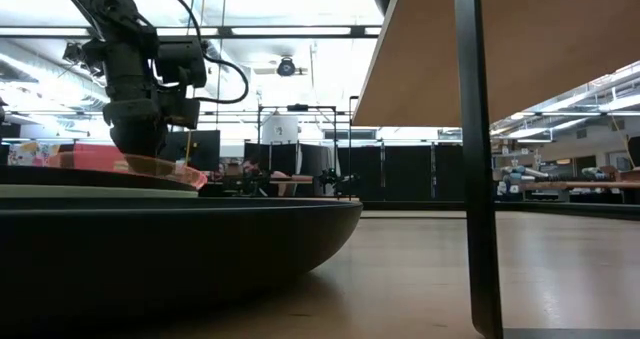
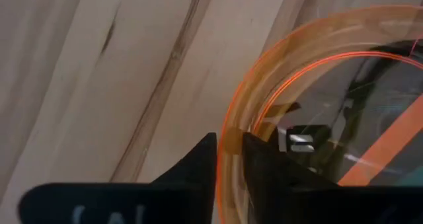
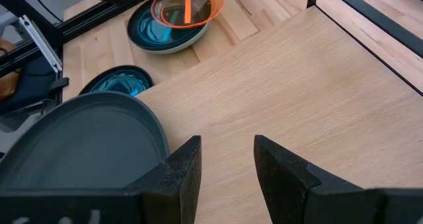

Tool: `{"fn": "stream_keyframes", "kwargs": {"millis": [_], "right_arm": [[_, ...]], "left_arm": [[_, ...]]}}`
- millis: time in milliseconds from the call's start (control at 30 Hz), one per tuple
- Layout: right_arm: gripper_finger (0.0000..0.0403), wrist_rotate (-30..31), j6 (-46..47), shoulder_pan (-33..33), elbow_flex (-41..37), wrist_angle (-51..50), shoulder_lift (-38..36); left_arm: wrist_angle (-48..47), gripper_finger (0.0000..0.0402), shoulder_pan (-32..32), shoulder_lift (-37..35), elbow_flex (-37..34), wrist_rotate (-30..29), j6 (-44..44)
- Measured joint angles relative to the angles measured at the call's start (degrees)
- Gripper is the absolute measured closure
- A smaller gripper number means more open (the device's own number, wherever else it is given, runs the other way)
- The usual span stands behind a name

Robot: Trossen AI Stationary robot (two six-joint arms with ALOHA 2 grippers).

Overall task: Place and stack plates onto a shelf
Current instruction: Put the orange plate on the shelf

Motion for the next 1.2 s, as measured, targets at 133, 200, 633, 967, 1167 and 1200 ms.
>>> {"fn": "stream_keyframes", "kwargs": {"millis": [133, 200, 633, 967, 1167, 1200], "right_arm": [[0.0258, 0.0, 0.0, 0.0, 0.0, 0.0, 0.0], [0.0258, 0.0, 0.0, 0.0, 0.0, 0.0, 0.0], [0.0258, 0.0, 0.0, 0.0, 0.02, 0.0, 0.0], [0.0258, -0.02, 0.0, 0.02, 0.0, 0.0, 0.0], [0.0258, 0.0, 0.0, 0.0, 0.0, 0.01, 0.0], [0.0258, 0.0, 0.0, 0.0, 0.0, 0.0, 0.0]], "left_arm": [[0.0, 0.0363, 0.04, 0.0, 0.0, 0.02, -0.04], [0.0, 0.0377, 0.04, 0.0, 0.0, 0.04, -0.07], [0.02, 0.0394, 0.02, -0.01, 0.0, 0.22, -0.14], [-5.33, 0.0394, 0.0, -0.11, 5.13, 0.24, -0.85], [-11.9, 0.0393, 0.0, -0.11, 11.72, 0.2, -0.87], [-13.29, 0.0393, 0.0, -0.11, 13.1, 0.2, -0.85]]}}
